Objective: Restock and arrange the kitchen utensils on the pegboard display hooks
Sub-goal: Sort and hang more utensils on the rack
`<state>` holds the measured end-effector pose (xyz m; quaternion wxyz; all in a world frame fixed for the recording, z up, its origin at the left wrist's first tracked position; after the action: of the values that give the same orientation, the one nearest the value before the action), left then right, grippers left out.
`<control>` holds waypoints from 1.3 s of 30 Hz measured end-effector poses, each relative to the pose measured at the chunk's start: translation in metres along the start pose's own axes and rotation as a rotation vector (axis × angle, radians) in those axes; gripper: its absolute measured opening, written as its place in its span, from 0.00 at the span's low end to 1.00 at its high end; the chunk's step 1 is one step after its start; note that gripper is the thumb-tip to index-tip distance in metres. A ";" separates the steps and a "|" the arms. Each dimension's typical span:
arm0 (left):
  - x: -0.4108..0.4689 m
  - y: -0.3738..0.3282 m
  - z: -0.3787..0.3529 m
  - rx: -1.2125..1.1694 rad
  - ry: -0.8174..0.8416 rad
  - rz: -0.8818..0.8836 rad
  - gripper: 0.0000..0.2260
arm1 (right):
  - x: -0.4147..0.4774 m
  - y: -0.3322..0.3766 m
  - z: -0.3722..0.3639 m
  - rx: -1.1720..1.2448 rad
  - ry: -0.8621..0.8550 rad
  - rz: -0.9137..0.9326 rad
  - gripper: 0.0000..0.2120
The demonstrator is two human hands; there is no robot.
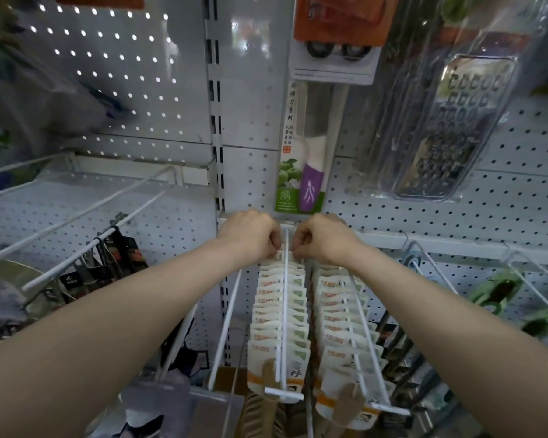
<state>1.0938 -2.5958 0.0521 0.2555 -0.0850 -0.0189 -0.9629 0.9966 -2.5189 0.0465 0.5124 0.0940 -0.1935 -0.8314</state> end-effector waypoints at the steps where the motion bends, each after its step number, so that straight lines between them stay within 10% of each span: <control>1: -0.002 0.001 0.003 -0.046 0.005 -0.010 0.03 | -0.003 0.001 0.003 0.033 0.019 0.003 0.05; 39: -0.030 -0.004 0.009 -0.066 0.045 -0.131 0.03 | -0.040 0.016 0.001 0.152 0.067 0.044 0.03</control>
<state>1.1188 -2.5772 0.0556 0.1894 -0.0701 0.0129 -0.9793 1.0272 -2.4895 0.0528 0.5282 0.1559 -0.2409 -0.7992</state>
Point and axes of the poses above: each hand's wrist, its own x-axis towards the middle knuckle, its own z-axis out of the back of the hand, y = z × x, the point moved 7 cm from there along x, towards the middle knuckle, and after that the axes turned 8 degrees about x, right-handed, at the moved point
